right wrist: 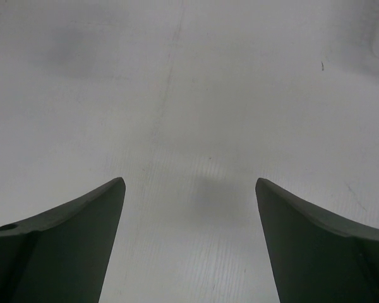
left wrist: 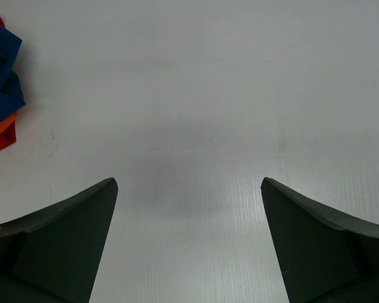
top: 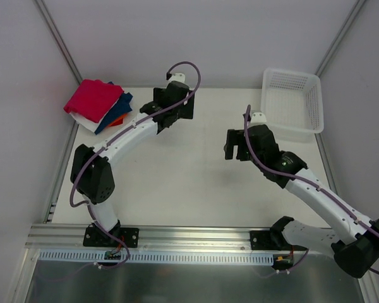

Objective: Fold and stack the t-shirts
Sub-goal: Neatly place the folded tshirt to the corner

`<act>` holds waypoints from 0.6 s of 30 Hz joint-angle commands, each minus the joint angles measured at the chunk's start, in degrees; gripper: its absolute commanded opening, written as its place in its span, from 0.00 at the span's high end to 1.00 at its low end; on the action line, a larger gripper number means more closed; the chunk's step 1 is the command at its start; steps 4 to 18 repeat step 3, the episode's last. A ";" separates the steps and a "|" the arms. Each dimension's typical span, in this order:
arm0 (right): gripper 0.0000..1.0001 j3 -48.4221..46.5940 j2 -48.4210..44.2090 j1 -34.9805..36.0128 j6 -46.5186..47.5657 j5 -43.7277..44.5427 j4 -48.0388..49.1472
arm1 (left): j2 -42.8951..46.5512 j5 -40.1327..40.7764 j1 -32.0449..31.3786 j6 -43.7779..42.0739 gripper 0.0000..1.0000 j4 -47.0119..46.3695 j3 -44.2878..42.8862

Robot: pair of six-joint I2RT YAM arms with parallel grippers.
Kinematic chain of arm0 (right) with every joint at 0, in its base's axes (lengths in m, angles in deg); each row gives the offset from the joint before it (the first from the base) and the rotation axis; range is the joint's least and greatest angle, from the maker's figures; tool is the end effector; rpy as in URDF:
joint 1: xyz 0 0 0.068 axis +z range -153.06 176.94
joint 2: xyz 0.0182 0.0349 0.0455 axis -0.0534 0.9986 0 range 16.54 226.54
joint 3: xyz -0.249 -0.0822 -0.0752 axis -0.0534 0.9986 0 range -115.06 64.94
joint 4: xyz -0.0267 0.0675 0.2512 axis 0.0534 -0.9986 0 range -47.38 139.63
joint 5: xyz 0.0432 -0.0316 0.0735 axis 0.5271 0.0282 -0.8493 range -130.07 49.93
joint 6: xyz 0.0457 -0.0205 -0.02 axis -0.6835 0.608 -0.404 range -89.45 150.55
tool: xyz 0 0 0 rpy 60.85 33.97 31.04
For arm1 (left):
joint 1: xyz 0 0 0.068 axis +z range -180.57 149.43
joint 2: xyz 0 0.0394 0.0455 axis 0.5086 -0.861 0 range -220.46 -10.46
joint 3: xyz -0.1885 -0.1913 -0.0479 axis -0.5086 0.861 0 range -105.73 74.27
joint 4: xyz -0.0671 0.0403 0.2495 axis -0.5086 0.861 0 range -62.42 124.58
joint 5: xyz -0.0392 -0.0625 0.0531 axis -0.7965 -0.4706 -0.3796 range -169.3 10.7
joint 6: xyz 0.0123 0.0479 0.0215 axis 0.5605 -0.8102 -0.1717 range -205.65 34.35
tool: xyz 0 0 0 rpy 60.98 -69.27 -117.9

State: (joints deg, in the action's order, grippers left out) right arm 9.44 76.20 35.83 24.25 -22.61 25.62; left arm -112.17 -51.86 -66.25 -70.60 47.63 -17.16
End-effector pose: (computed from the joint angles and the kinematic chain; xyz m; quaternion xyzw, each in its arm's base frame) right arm 0.1861 0.1365 0.3325 -0.1631 0.8358 0.0750 0.5189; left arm 0.3480 -0.2296 0.3340 0.0348 0.8502 -0.0211 0.5249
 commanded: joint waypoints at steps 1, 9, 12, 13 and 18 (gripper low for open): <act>0.12 -3.20 0.46 -0.31 2.44 2.59 0.28 | 3.98 -0.28 -0.35 -1.60 0.01 -3.70 1.34; 0.11 -3.03 0.37 -0.31 2.79 2.41 1.07 | 4.33 0.07 -0.35 -1.69 0.01 -4.41 2.40; 0.11 -3.03 0.37 -0.31 2.79 2.41 1.07 | 4.33 0.07 -0.35 -1.69 0.01 -4.41 2.40; 0.11 -3.03 0.37 -0.31 2.79 2.41 1.07 | 4.33 0.07 -0.35 -1.69 0.01 -4.41 2.40; 0.11 -3.03 0.37 -0.31 2.79 2.41 1.07 | 4.33 0.07 -0.35 -1.69 0.01 -4.41 2.40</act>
